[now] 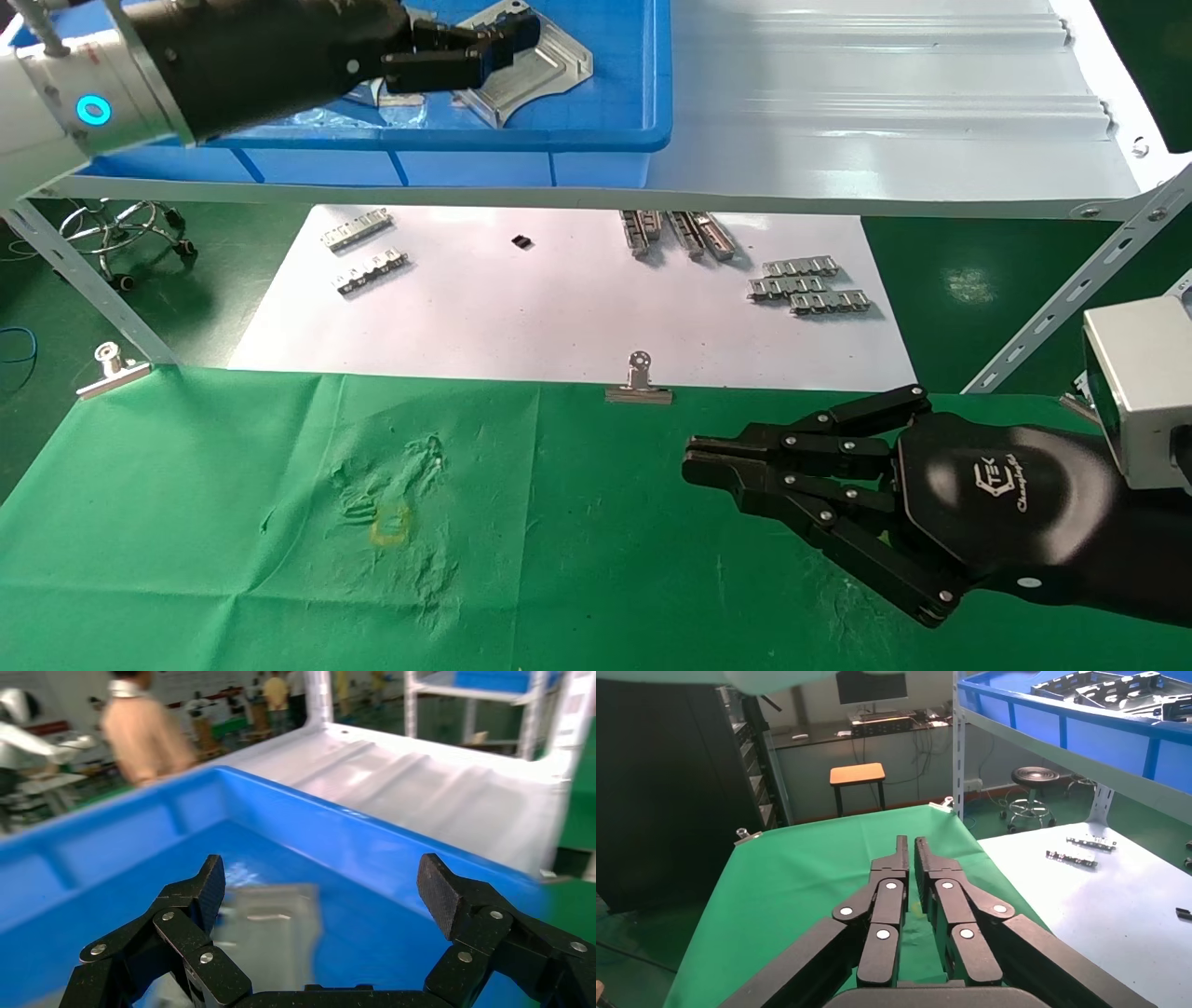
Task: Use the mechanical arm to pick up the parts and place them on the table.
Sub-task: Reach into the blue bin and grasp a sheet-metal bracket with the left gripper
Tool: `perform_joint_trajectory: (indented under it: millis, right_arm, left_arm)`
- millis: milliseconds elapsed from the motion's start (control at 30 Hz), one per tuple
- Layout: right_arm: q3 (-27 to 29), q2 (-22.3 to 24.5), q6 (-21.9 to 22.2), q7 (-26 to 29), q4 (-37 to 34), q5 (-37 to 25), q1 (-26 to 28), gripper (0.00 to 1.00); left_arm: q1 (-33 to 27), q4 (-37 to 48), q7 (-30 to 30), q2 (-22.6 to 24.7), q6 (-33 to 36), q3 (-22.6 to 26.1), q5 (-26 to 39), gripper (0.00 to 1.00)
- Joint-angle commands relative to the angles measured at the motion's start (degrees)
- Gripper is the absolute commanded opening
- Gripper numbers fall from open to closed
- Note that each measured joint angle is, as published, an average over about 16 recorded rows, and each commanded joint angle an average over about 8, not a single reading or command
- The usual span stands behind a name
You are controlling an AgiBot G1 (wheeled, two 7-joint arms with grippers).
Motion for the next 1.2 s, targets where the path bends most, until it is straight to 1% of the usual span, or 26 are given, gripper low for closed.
perform_joint_trajectory:
  millis: [33,233,400,433,467,500,533,667,700,733,767,800,1200]
  right_arm:
    - [0.0,0.0,0.0,0.0,0.0,0.0,0.0,0.0]
    - [0.0,0.0,0.0,0.0,0.0,0.0,0.0,0.0]
    - [0.0,0.0,0.0,0.0,0.0,0.0,0.0,0.0]
    - [0.0,0.0,0.0,0.0,0.0,0.0,0.0,0.0]
    - [0.0,0.0,0.0,0.0,0.0,0.0,0.0,0.0]
    - [0.0,0.0,0.0,0.0,0.0,0.0,0.0,0.0]
    - [0.0,0.0,0.0,0.0,0.0,0.0,0.0,0.0]
    - [0.0,0.0,0.0,0.0,0.0,0.0,0.0,0.0]
    - [0.0,0.0,0.0,0.0,0.0,0.0,0.0,0.0]
    - [0.0,0.0,0.0,0.0,0.0,0.0,0.0,0.0]
    - [0.0,0.0,0.0,0.0,0.0,0.0,0.0,0.0]
    - [0.0,0.0,0.0,0.0,0.0,0.0,0.0,0.0]
    - [0.0,0.0,0.0,0.0,0.0,0.0,0.0,0.0]
  left_arm:
    - [-2.5,2.9,1.3,1.4,-2.8,0.5,1.3,1.0]
    - [-6.7,9.8,2.8,6.3,-14.6,2.2,4.6,1.0]
    - [-7.8,13.0,2.4,8.5,-18.3,3.4,6.4,1.0]
    - [-8.0,13.4,2.2,8.8,-18.7,3.5,6.6,0.99]
    - [-8.0,13.7,2.1,9.0,-18.9,3.7,6.8,0.94]
    - [-8.1,13.9,1.9,9.2,-19.2,3.8,7.0,0.87]
    - [-8.2,14.1,1.8,9.4,-19.4,3.9,7.2,0.76]
    - [-8.3,14.2,1.7,9.9,-20.4,4.3,7.7,0.26]
    - [-8.3,14.1,1.7,10.0,-20.7,4.4,7.8,0.15]
    - [-8.3,14.1,1.7,10.1,-21.0,4.4,7.9,0.07]
    - [-8.2,14.0,1.7,10.2,-21.3,4.5,8.0,0.02]
    - [-8.2,13.9,1.6,10.3,-21.6,4.6,8.1,0.0]
    - [-7.4,12.7,0.3,10.8,-23.6,5.7,9.3,0.0]
